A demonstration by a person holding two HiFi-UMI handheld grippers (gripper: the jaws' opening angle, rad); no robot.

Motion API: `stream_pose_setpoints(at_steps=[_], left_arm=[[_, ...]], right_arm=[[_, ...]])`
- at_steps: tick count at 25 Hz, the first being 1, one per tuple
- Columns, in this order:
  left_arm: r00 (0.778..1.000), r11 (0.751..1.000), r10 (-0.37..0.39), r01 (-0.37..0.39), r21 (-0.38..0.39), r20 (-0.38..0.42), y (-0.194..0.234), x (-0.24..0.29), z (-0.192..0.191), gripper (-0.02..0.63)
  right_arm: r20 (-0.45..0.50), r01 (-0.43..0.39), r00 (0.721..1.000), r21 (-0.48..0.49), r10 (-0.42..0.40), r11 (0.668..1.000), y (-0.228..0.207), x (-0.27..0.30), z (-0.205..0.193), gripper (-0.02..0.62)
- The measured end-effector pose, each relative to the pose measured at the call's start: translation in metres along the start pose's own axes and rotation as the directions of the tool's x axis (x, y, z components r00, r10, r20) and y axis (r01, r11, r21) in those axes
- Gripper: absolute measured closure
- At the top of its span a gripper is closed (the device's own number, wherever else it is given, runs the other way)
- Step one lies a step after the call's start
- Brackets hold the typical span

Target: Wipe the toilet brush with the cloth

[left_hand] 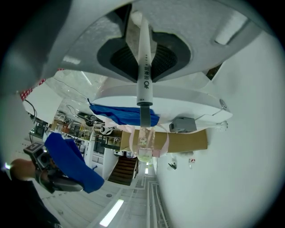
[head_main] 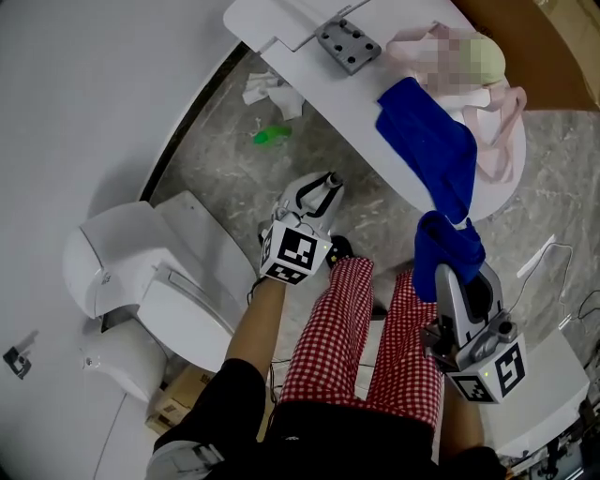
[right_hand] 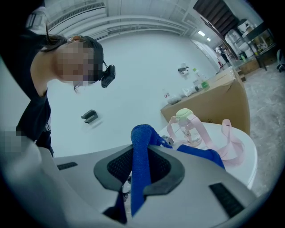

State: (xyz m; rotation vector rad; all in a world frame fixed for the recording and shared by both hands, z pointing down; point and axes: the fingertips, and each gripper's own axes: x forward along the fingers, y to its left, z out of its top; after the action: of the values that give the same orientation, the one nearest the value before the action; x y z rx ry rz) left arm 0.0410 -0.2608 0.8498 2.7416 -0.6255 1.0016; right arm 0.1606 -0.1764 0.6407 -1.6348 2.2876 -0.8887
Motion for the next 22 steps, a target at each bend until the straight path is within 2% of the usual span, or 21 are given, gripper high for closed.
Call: stream_pose_setpoints(at_steps=[5,9,13,22], left_arm=[[1.000,1.000,0.004,-0.004,0.015,-0.003,0.000,-0.024,-0.004,0.509],[0.999,0.999,0.033,-0.033,-0.011,0.014,0.005,-0.045,-0.002,0.509],[0.998,0.998,0.063,-0.063,-0.006,0.030,0.010,-0.065,0.004,0.509],[0.988,0.994,0.106,-0.104,-0.026,0.114,0.014,-0.105,0.038,0.510]], right_arm=[[0.004,-0.019,1.000,-0.010,0.019,1.000,0.018,0.006,0.003,0.532],[0.022,-0.023,0.999,-0.029,0.023,0.999,0.032,0.008,0.010,0.532],[0.036,-0.029,0.999,-0.046,0.030,0.999,0.043,0.009,0.017,0.532],[0.061,-0.061,0.996,-0.082,0.066,0.995,0.068,0.008,0.035,0.532]])
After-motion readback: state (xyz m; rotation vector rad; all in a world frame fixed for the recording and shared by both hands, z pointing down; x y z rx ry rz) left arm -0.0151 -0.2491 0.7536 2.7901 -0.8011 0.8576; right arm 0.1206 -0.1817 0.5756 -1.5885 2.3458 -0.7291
